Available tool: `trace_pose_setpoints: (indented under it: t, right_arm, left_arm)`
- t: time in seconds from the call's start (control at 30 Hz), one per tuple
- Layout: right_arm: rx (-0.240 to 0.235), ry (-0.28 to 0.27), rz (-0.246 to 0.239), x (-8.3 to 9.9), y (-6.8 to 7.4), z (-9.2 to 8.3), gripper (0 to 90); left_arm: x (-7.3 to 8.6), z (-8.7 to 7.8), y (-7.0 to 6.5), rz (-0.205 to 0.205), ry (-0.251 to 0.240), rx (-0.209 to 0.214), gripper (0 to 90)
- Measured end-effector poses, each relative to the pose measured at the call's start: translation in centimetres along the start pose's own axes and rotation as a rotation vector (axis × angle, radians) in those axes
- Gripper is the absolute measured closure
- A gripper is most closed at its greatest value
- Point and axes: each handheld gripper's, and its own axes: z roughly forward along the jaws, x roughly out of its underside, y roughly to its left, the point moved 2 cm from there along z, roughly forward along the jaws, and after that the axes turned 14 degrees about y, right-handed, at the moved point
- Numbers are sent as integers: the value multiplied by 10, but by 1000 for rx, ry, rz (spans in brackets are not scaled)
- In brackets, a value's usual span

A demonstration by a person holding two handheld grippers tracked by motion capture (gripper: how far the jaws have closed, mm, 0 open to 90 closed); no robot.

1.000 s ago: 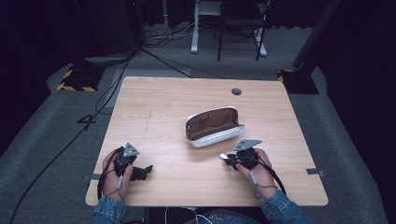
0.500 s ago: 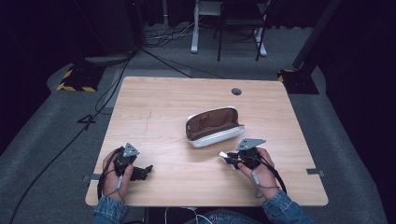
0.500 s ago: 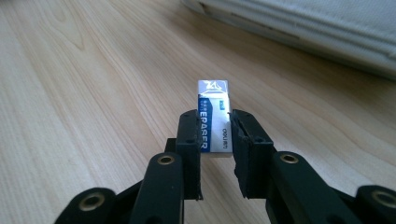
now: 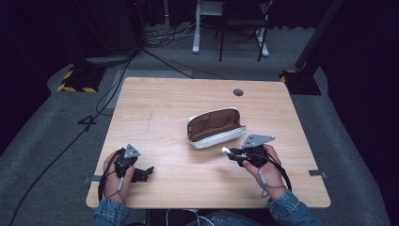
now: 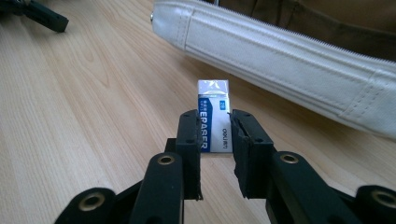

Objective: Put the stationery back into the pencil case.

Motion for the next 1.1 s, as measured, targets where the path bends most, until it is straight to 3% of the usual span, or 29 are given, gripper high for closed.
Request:
trace_pose_setpoints:
  t: [0.1, 0.5, 0.8, 1.1]
  right_arm:
    - [-15, -18, 8, -3, -2, -5, 739]
    - [5, -56, 1, -20, -12, -27, 739]
    - [48, -83, -3, -37, -23, -44, 738]
    - [48, -95, 11, -54, -39, -45, 738]
  left_arm:
    - [0, 0, 0, 0, 0, 0, 1]
    - [0, 0, 0, 0, 0, 0, 1]
    - [0, 0, 0, 0, 0, 0, 1]
    - [0, 0, 0, 0, 0, 0, 1]
